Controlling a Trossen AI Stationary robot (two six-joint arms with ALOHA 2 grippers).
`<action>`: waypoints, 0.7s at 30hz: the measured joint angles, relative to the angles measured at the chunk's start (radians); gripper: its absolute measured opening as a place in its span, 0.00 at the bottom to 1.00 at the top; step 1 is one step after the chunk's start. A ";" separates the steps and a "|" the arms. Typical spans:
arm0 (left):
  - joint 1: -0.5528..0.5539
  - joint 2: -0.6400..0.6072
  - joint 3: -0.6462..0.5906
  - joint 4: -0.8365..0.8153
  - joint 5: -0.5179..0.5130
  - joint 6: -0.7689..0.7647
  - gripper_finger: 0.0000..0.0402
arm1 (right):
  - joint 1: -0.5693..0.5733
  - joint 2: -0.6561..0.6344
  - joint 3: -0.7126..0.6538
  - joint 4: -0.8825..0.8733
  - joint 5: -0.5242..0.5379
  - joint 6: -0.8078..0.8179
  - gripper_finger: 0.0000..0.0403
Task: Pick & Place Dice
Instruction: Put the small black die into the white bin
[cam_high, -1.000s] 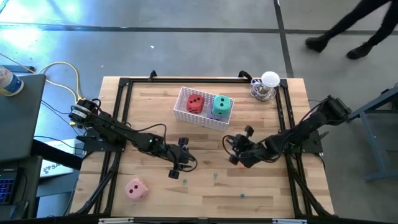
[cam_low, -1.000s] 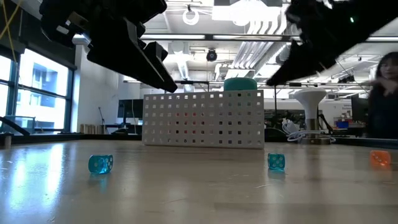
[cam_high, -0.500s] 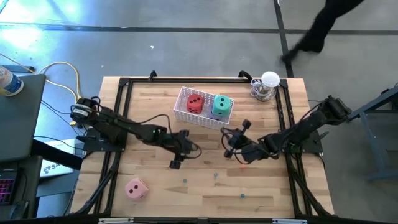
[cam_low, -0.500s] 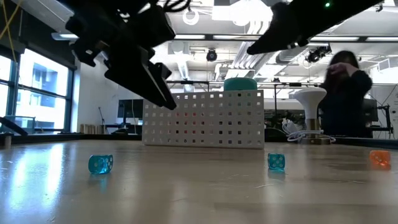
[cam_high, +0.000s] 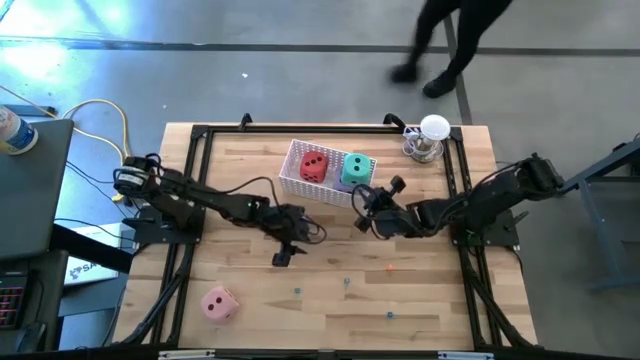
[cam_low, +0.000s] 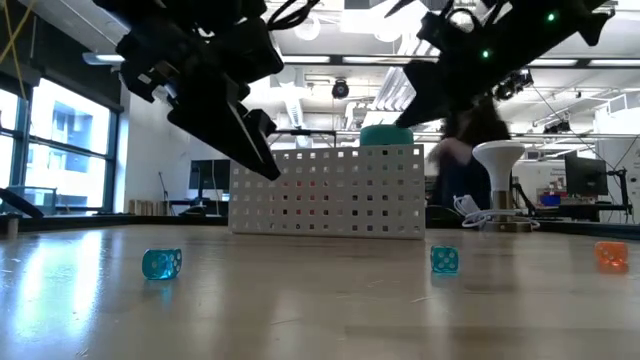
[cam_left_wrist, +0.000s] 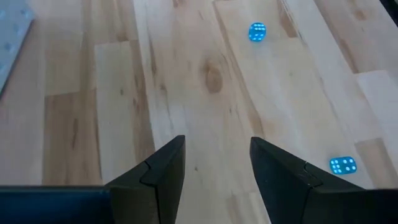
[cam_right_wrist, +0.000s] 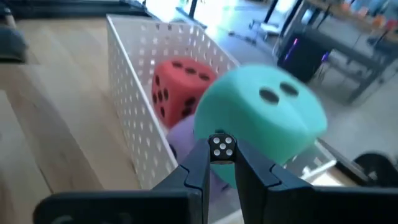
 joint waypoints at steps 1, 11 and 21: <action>-0.005 0.000 0.000 0.000 -0.007 0.000 0.44 | -0.008 0.000 0.000 -0.013 -0.014 0.018 0.09; -0.013 0.000 0.000 0.000 -0.023 0.004 0.44 | -0.034 0.000 0.000 -0.025 -0.047 0.054 0.18; -0.013 0.000 0.000 0.000 -0.025 0.004 0.44 | -0.054 0.000 0.000 -0.069 -0.100 0.102 0.23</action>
